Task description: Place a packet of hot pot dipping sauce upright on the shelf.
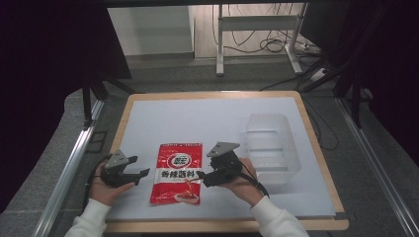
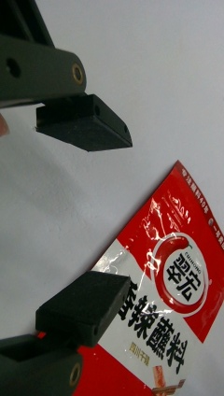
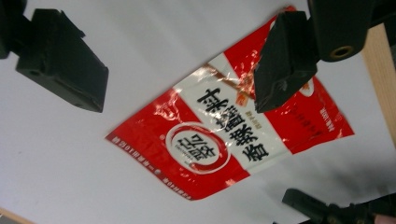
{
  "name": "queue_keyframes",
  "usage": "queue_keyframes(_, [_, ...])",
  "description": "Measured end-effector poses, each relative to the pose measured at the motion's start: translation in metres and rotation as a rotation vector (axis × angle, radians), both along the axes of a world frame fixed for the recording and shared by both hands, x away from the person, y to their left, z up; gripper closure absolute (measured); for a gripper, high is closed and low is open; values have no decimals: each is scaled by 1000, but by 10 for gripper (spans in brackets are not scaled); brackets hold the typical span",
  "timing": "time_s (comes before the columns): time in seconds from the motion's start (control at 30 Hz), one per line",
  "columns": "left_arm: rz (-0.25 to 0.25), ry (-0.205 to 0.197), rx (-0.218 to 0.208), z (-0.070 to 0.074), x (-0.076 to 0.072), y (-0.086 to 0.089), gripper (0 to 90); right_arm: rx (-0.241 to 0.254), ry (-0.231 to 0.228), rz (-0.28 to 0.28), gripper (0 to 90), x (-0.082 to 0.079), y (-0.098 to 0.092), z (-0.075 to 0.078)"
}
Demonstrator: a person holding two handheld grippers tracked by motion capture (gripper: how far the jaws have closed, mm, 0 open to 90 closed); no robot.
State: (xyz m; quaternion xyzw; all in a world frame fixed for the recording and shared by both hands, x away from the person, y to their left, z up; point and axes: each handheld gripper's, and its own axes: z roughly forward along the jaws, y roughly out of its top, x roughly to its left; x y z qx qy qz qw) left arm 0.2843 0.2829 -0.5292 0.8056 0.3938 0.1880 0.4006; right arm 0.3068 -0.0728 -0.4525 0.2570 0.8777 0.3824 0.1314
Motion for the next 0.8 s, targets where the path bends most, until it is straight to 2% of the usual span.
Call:
queue_keyframes(0.07, [-9,2,-1,-1,0,-2,286,3,-2,9,216,5,2,4])
queue_keyframes(0.43, [-20,16,-12,-3,1,-6,282,-32,68,48,271,36,16,6])
queue_keyframes(0.63, [-24,19,-8,-3,1,-7,282,-25,84,19,288,52,17,3])
queue_keyframes(0.67, [-23,24,-4,-4,1,-7,281,-22,100,16,298,58,18,0])
queue_keyframes(0.73, [-21,25,-1,-4,2,-7,281,-22,111,12,303,61,19,-1])
queue_keyframes(0.8, [-21,27,0,-5,2,-7,281,-32,142,9,316,73,23,-6])
